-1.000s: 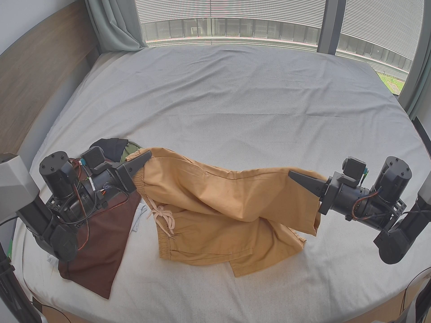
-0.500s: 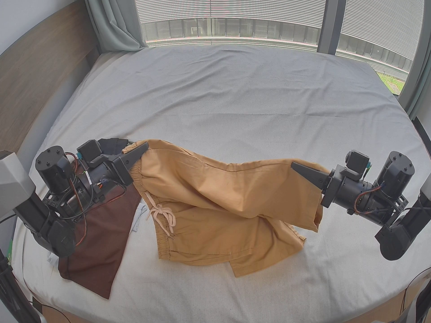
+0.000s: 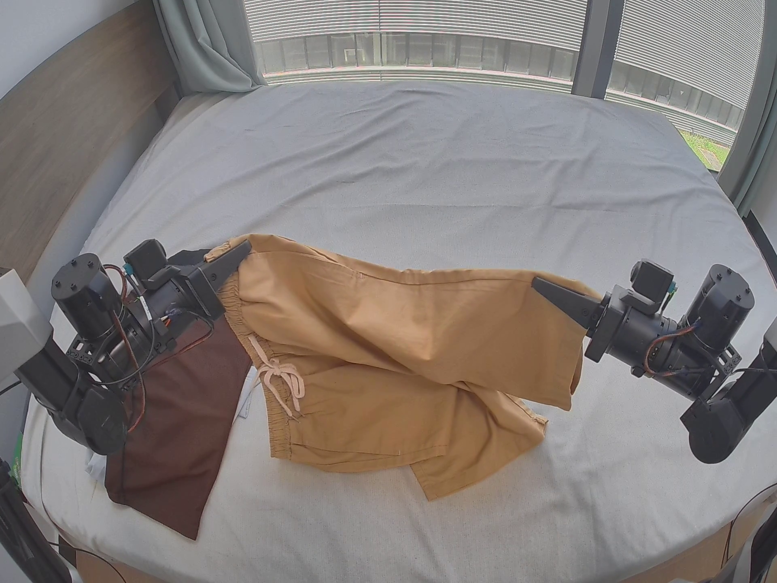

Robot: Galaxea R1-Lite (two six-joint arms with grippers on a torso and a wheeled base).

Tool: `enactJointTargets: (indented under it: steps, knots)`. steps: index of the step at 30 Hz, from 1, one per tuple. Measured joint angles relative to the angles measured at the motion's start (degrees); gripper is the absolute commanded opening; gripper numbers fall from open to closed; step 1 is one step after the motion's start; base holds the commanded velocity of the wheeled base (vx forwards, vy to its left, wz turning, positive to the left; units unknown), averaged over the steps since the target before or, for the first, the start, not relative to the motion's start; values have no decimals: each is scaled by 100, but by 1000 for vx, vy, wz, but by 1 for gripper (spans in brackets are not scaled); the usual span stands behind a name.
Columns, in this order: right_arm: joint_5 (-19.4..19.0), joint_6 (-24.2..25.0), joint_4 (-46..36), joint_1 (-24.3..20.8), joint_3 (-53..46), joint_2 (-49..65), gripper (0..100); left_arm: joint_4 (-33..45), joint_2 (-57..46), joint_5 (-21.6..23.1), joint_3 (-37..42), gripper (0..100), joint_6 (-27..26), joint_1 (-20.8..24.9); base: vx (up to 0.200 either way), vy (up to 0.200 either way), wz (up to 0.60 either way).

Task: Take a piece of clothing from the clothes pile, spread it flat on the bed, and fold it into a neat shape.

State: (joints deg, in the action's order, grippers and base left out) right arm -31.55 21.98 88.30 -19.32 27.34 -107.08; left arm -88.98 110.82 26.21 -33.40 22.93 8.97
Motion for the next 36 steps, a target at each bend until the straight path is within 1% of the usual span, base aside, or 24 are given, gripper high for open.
enactJointTargets:
  steps: [10, 15, 19, 36]
  knots:
    - [-12, 7, -6, 310, 88, 17, 0, 0, 20, 0, -33, 0, -2, -96, 0, 0, 0]
    - [-17, 139, -5, 496, 112, 17, 0, 2, 37, 0, -35, 0, -6, -126, 0, 0, 0]
    - [-33, 150, -6, 623, 129, 17, 0, 0, 45, -2, -61, 0, -5, -176, 0, 0, 0]
    - [-66, 148, -9, 850, 151, 16, 0, 0, 139, 0, -118, 0, -5, -324, 0, 0, 0]
